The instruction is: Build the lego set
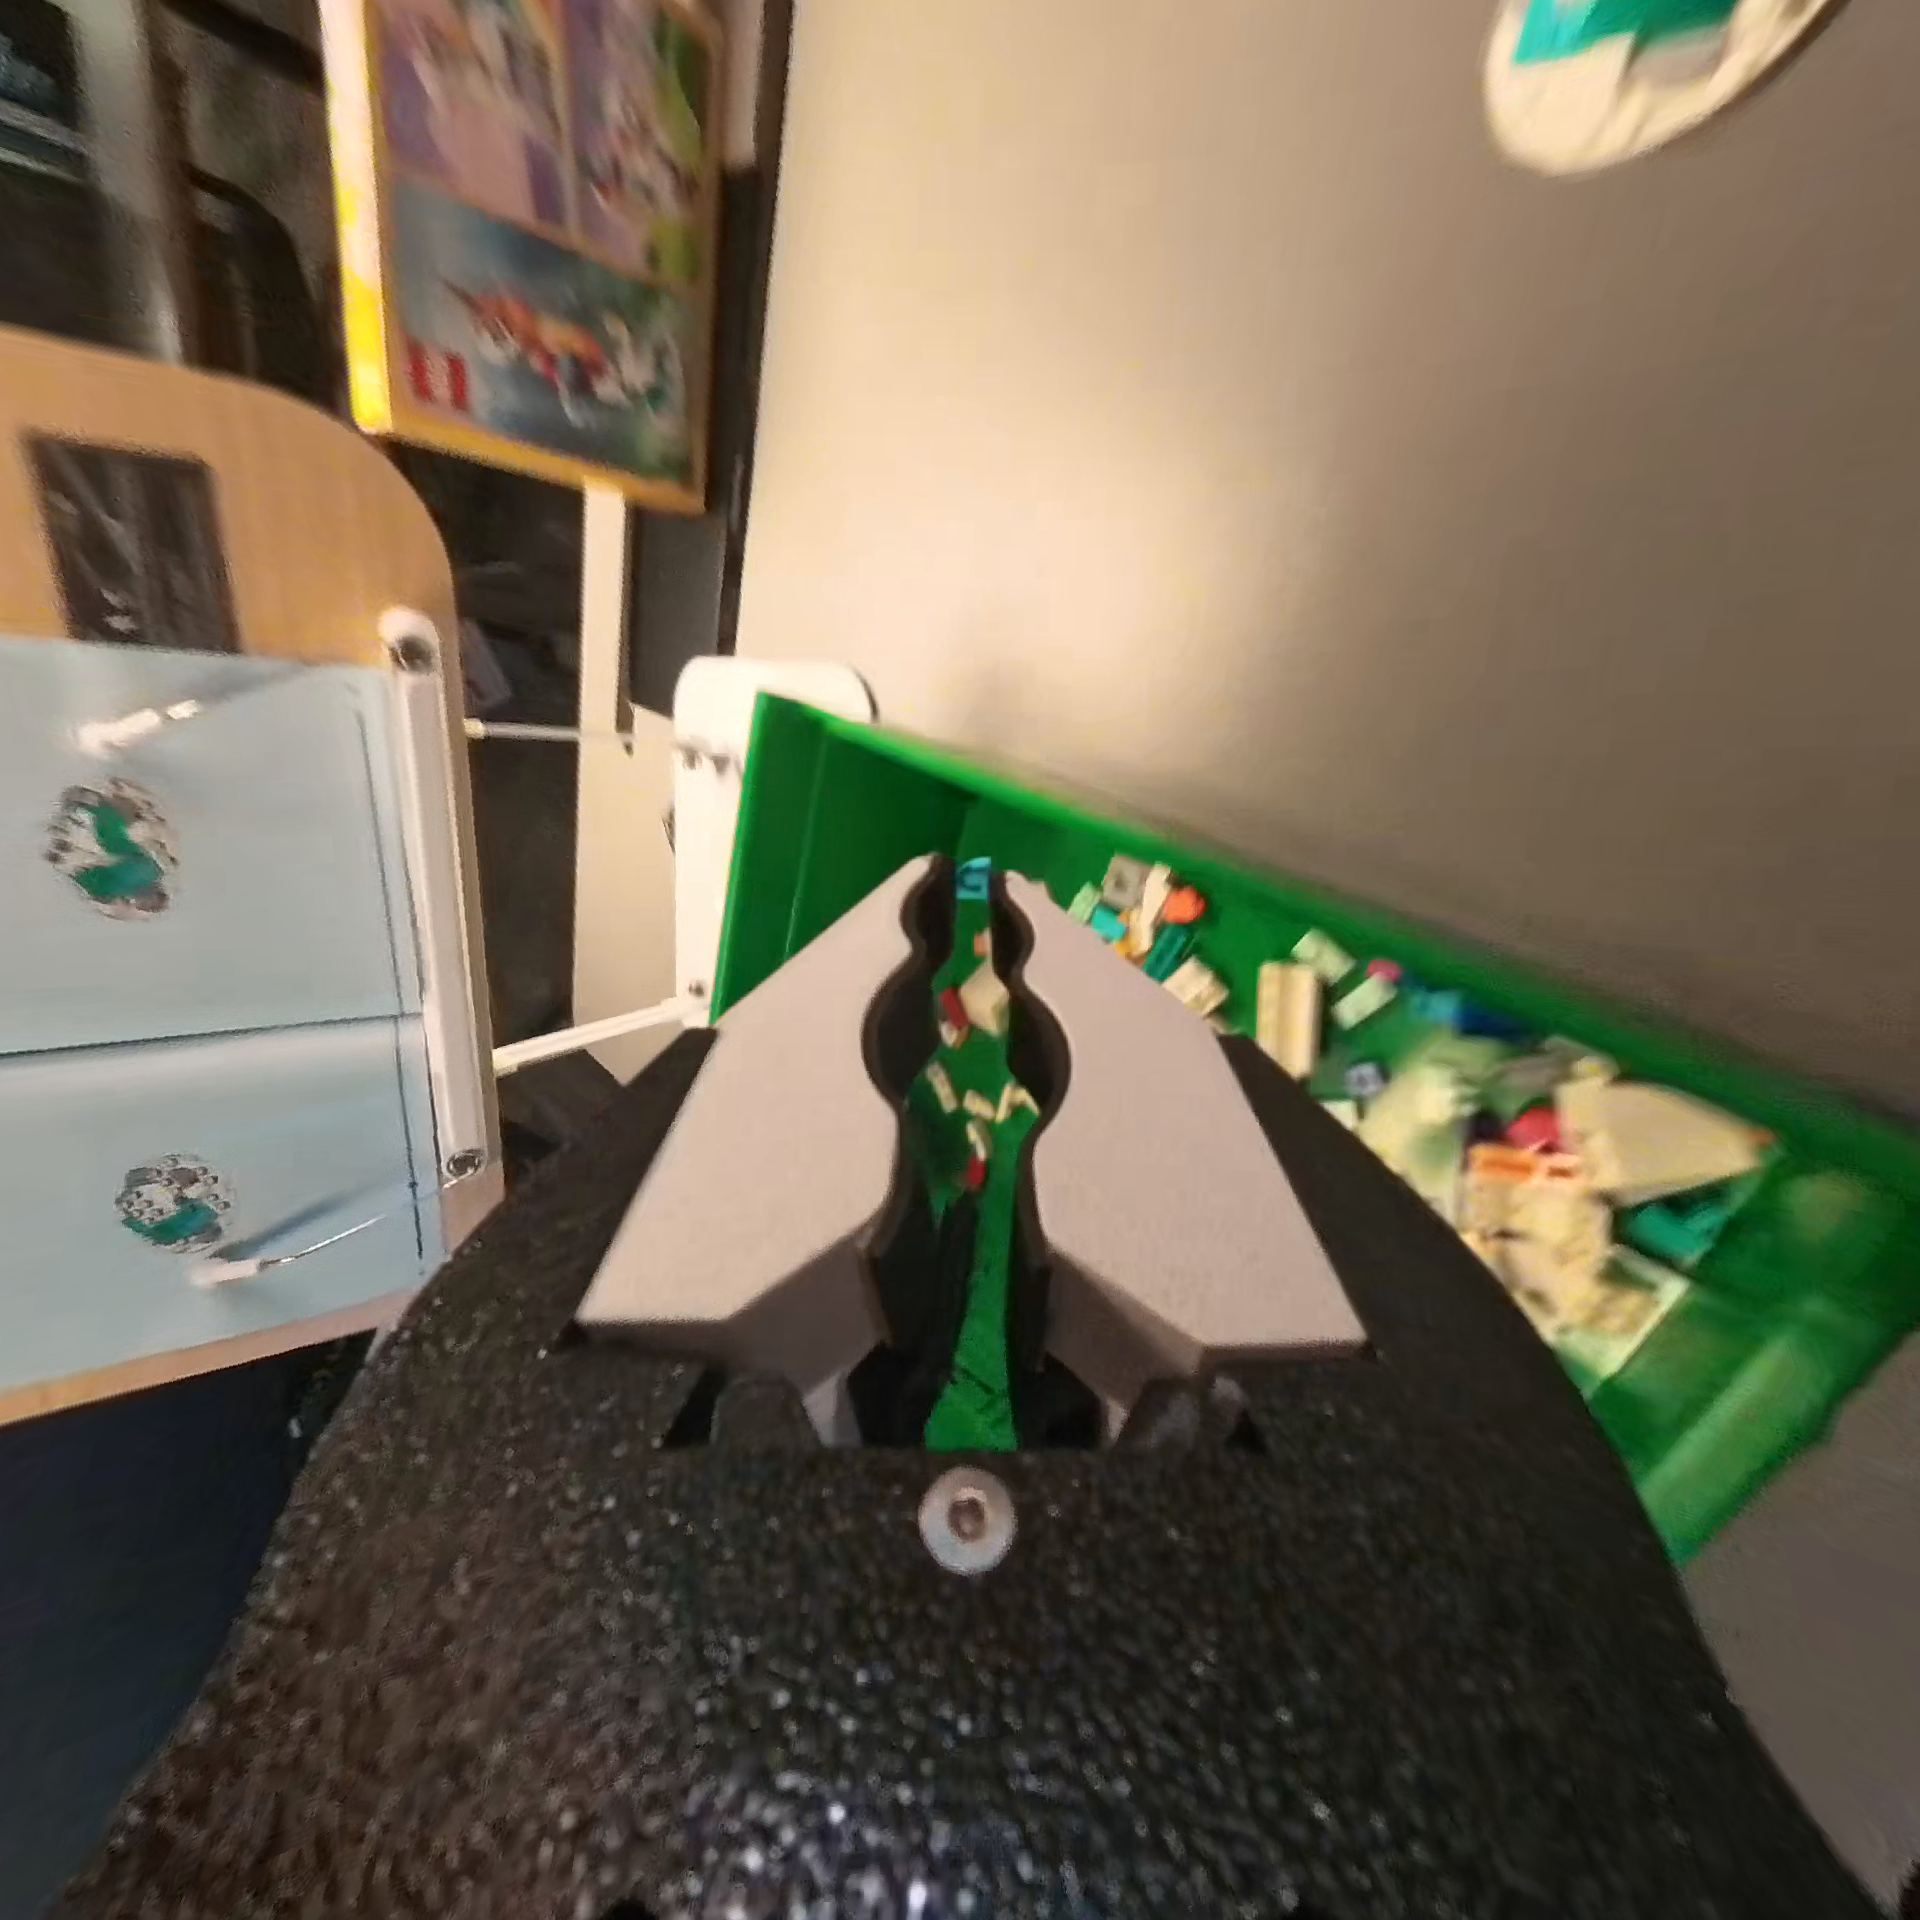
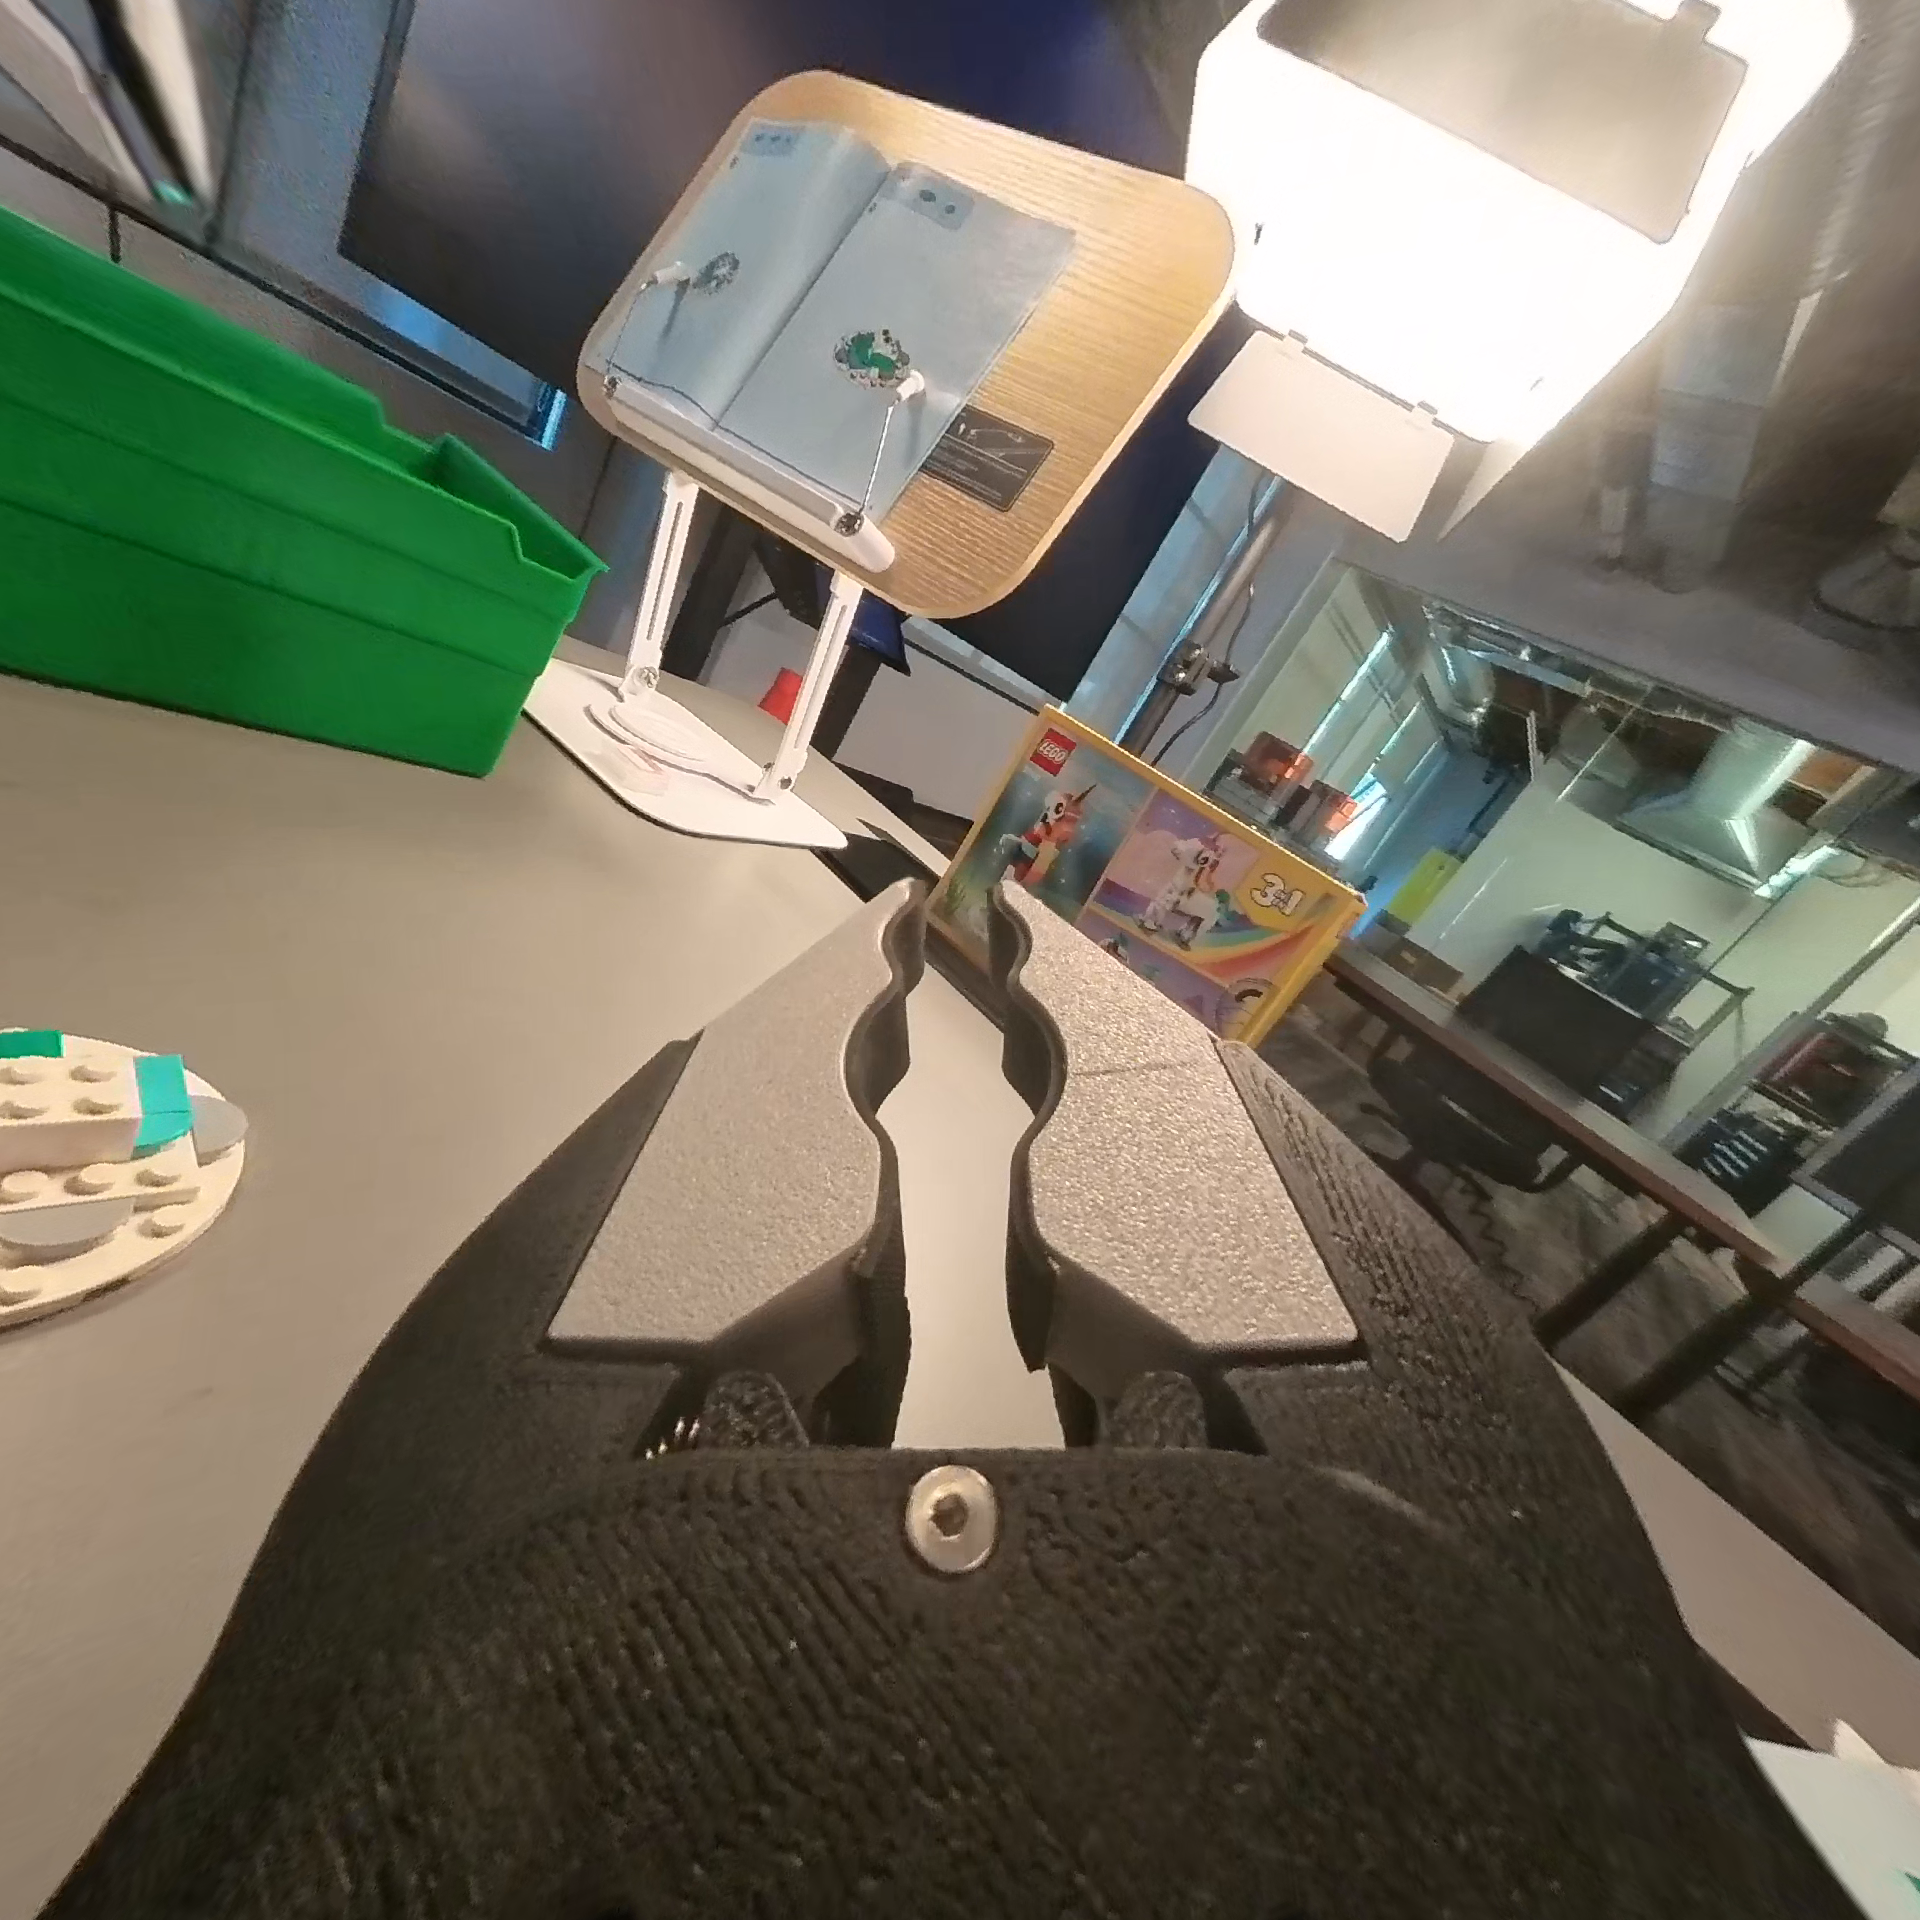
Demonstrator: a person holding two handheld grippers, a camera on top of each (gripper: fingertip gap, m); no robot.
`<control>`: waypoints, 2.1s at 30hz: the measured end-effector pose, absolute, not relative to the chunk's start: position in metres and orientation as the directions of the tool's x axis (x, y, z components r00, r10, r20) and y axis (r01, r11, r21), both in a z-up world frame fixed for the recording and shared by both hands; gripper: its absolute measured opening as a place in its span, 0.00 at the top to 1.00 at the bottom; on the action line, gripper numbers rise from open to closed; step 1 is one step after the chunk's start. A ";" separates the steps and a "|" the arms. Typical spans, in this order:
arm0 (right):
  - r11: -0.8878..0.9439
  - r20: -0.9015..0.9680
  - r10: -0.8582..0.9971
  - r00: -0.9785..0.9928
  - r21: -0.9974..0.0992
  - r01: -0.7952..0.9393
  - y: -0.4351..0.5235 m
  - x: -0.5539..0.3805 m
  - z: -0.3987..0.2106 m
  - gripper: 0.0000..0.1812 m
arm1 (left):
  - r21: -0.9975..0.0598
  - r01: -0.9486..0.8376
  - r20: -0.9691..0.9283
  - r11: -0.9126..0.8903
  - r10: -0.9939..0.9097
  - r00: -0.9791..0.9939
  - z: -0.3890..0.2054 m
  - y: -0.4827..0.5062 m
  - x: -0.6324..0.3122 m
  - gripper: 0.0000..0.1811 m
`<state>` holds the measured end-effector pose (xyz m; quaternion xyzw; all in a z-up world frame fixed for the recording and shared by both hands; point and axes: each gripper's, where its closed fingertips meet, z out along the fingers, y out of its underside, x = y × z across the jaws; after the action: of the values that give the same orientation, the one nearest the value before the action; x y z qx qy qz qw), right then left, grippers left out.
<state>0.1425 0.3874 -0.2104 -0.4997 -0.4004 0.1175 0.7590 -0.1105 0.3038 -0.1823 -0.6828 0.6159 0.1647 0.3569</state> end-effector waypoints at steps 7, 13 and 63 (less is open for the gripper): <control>0.483 0.499 0.567 0.655 -0.846 0.226 0.387 0.143 -0.209 0.95 | -0.512 -0.858 -0.619 0.050 -0.713 0.328 -0.173 0.247 -0.035 0.98; 0.486 0.495 0.573 0.653 -0.847 0.215 0.384 0.143 -0.207 0.95 | -0.844 -0.526 -0.405 0.107 -0.769 0.494 -0.154 0.219 0.039 0.98; 0.823 0.793 0.413 0.448 -0.536 0.189 0.240 0.105 -0.189 0.98 | -0.864 0.444 0.396 -0.237 -0.866 0.307 -0.188 0.243 0.119 1.00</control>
<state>0.1045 0.2396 -0.1891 -0.2892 -0.5208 0.0699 0.8002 0.1187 0.2427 -0.1883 -0.5551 0.1896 -0.5572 0.5878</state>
